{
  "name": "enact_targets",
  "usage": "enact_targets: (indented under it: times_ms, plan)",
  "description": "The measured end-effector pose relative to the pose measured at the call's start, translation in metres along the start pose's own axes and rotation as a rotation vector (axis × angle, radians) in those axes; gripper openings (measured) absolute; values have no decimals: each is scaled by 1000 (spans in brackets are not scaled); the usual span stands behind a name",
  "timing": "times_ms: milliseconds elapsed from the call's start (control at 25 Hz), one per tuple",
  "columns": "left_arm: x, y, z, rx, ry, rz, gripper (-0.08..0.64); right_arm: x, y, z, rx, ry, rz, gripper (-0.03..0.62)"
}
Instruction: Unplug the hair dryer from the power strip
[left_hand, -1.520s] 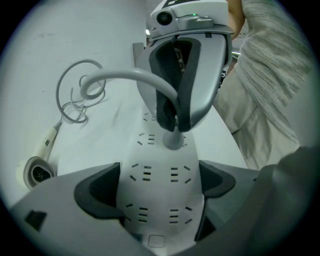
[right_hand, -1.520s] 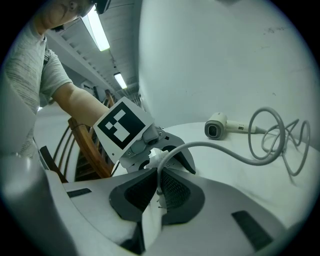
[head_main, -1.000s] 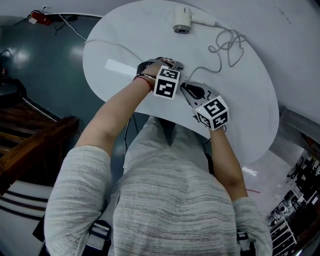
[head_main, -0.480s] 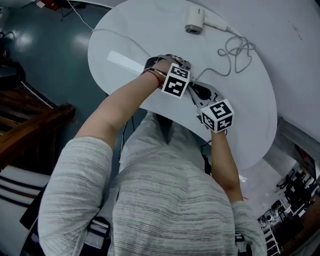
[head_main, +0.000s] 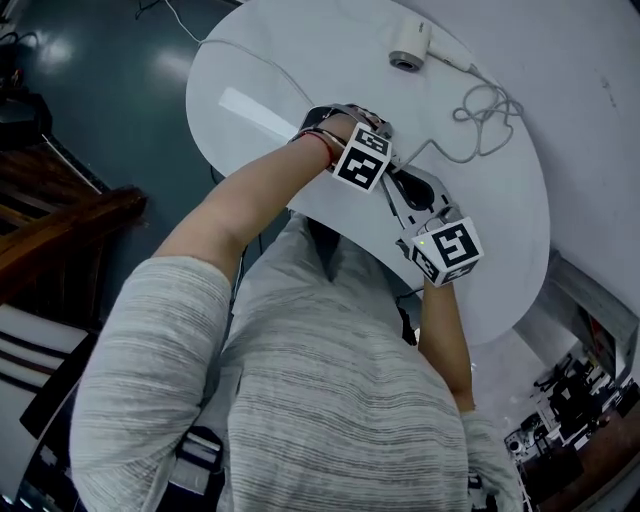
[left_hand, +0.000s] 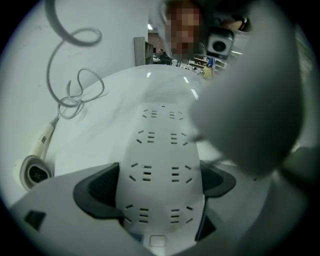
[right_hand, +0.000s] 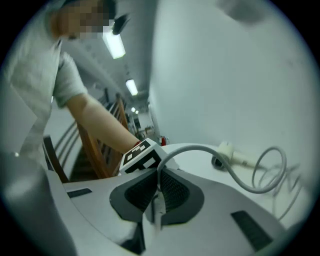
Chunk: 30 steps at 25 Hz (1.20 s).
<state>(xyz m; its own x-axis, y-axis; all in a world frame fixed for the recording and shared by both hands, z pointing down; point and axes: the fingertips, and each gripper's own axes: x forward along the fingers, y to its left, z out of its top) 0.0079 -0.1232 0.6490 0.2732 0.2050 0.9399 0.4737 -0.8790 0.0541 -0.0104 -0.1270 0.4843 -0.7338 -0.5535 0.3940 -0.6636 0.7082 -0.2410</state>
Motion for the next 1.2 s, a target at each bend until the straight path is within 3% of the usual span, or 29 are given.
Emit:
enact_targets:
  times_ms: [80,280,1200]
  plan:
    - [0,-1,-2,-1,1,0,479,-2,-9,11,-62,30,-30,37]
    - [-1,-1,-2,-3,1,4,479,-24,-34,1,-15,71,-80,37]
    - [1,0,-3,-6,2,8,479,-55,-54,13,-22,19,-215,38]
